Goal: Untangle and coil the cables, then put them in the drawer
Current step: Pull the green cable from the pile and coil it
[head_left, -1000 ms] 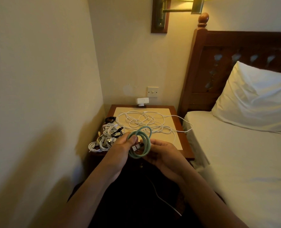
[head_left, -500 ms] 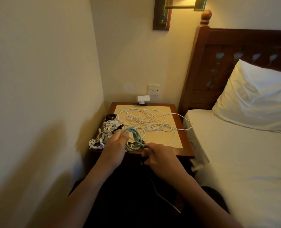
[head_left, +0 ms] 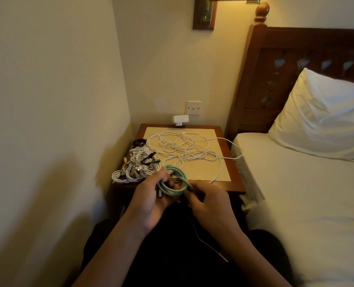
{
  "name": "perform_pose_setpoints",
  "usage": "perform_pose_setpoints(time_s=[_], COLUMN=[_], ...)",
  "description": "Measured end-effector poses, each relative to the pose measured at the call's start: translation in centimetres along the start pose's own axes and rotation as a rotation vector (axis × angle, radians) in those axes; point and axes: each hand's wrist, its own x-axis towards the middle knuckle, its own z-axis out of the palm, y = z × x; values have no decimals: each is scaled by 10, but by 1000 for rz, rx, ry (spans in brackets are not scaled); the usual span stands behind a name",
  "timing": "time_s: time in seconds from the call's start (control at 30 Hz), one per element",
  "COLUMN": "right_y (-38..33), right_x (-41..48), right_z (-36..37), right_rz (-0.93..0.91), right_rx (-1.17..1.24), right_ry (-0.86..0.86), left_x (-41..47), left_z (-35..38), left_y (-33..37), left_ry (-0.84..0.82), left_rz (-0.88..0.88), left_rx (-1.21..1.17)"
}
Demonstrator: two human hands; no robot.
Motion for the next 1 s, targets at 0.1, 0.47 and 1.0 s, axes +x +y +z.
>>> perform_pose_setpoints(time_s=[0.1,0.47,1.0], right_y=[1,21,37], right_x=[-7,-15,-18], right_z=[12,16,19], right_rz=[169,629,529], right_rx=[288,1017,947], right_ry=[-82,-71,-279], left_x=[1,4,6], left_z=[0,-11,-32], left_y=[-18,-52,-65], left_ry=[73,71,122], left_rz=[148,165,155], left_rx=[309,598,661])
